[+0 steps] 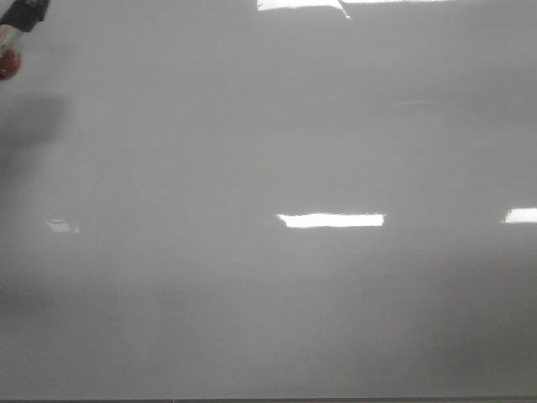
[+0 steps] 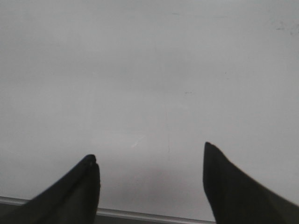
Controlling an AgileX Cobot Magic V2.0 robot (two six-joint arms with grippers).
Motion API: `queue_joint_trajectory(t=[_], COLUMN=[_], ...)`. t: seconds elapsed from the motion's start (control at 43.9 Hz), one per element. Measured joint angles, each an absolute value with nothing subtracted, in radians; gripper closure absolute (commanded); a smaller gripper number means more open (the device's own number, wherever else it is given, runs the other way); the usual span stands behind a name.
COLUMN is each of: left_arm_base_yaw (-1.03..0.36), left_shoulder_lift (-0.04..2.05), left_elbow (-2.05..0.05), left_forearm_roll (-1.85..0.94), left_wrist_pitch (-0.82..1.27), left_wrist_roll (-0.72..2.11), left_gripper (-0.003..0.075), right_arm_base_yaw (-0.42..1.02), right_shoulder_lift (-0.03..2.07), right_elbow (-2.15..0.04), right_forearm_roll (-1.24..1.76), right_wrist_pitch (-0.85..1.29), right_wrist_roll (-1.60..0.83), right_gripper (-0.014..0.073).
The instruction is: Write number 6 on whiteboard
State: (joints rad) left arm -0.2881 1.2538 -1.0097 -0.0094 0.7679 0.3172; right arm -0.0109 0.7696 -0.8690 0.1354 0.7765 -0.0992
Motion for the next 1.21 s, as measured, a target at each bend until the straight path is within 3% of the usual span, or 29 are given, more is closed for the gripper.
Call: queue_joint_trajectory(t=[0.251,0.478,0.774,0.934,1.116,1.207], left_arm_base_yaw=[-0.467,-0.583,-0.748,-0.778,-0.786,-0.786], left_shoulder_lift=[1.267,1.363,1.389,1.389,1.389,1.389], left_elbow=[-1.12,-1.178,-1.189,-1.189,-1.189,-1.189], left_forearm_roll=[-0.162,-0.247,-0.252,-0.267,-0.292,-0.292], left_wrist_pitch=[0.954,1.017,1.022,1.022,1.022,1.022], left_wrist_roll=[0.642,0.79,0.85,0.854,0.856,0.858], left_gripper=[0.0741,0.0741,0.0741,0.0741,0.0741,0.0741], right_arm_base_yaw=[0.015,0.136,0.32,0.425,0.541,0.58], right_shoulder_lift=[0.867,0.978,1.128,1.175,1.21,1.218], right_elbow=[-0.952,-1.016,-1.064,-1.068,-1.068,-1.068], right_forearm_roll=[0.135,0.164,0.434,0.566,0.585,0.589], right_wrist_pitch=[0.865,0.931,1.049,1.059,1.008,0.97], right_wrist_roll=[-0.143,-0.267,-0.746,-0.979,-1.029,-1.034], right_gripper=[0.0097,0.0097,0.0097,0.0097,0.0097,0.0139])
